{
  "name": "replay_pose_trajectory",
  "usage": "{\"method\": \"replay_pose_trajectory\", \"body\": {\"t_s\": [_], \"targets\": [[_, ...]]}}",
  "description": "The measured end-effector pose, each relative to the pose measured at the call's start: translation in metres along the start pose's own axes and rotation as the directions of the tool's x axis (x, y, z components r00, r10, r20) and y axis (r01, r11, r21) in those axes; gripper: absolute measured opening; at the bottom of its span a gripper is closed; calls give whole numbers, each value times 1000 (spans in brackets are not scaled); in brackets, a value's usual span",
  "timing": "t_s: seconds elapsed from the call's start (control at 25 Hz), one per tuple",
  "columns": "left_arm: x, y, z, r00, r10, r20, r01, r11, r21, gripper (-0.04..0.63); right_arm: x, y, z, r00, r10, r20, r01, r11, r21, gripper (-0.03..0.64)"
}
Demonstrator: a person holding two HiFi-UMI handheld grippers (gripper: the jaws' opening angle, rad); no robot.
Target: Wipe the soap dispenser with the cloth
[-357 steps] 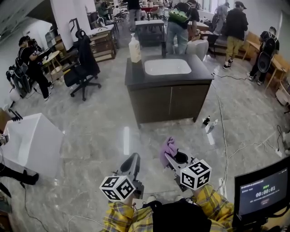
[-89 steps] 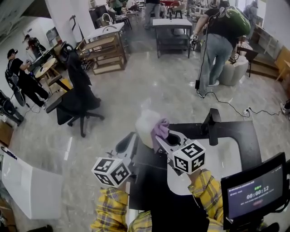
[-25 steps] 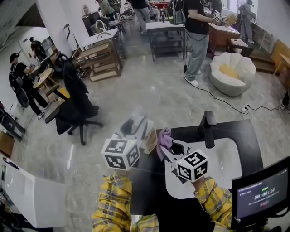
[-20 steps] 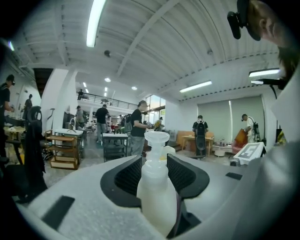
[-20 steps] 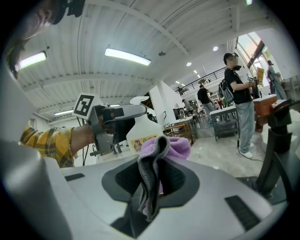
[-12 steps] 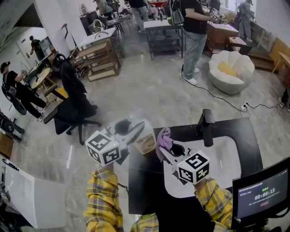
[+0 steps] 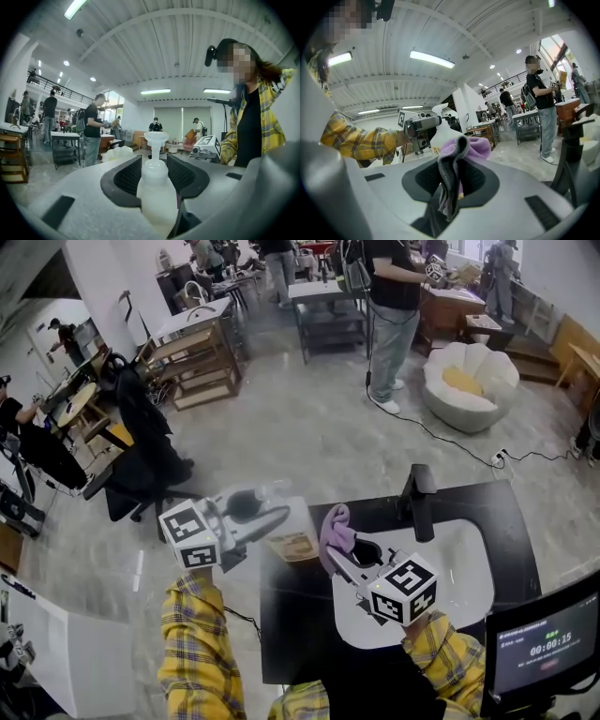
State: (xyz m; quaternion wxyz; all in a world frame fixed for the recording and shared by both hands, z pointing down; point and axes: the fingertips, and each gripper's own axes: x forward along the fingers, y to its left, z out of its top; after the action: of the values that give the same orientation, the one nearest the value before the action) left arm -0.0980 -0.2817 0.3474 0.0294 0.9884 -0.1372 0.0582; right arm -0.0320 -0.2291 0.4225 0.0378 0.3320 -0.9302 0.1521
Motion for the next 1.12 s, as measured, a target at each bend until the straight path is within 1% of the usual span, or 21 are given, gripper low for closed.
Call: {"method": "replay_pose_trajectory", "body": {"t_s": [0.12,0.24,0.36,0.44,0.64,0.72,0.8,0.88,0.96,1.04,1.12], "targets": [[0,-7,0,996,-83,-15,83,996,-11,163,-2,2,2,1000,12,0,-12,1000,-3,80],[0,-12,-1,989,-147,-31,146,989,-22,163,-1,5,6,1000,27,-1,-27,1000,-5,80],[0,-15,-1,982,-183,-39,182,983,-25,163,2,9,9,999,42,-2,-42,999,-13,80],[0,-17,0,983,-182,-35,182,983,-14,163,4,14,12,998,56,-7,-56,998,-33,80],[1,-16,4,995,-101,0,101,995,-5,164,7,15,19,996,88,-21,-89,993,-72,80],[0,-15,4,998,-55,16,55,998,5,170,7,13,22,995,96,-23,-97,991,-88,80],[-3,-14,6,999,4,49,-4,1000,8,178,8,12,26,995,100,-29,-103,988,-117,80],[-8,-13,8,993,71,95,-71,997,-11,187,11,12,29,994,108,-33,-112,984,-139,80],[-12,-11,9,981,143,128,-140,990,-31,192,12,11,30,992,121,-33,-124,983,-132,80],[-15,-10,8,966,211,150,-207,977,-45,195,14,9,29,991,128,-33,-131,984,-118,80],[-19,-10,10,948,274,161,-270,962,-47,195,15,10,30,992,121,-40,-125,984,-127,80]]}}
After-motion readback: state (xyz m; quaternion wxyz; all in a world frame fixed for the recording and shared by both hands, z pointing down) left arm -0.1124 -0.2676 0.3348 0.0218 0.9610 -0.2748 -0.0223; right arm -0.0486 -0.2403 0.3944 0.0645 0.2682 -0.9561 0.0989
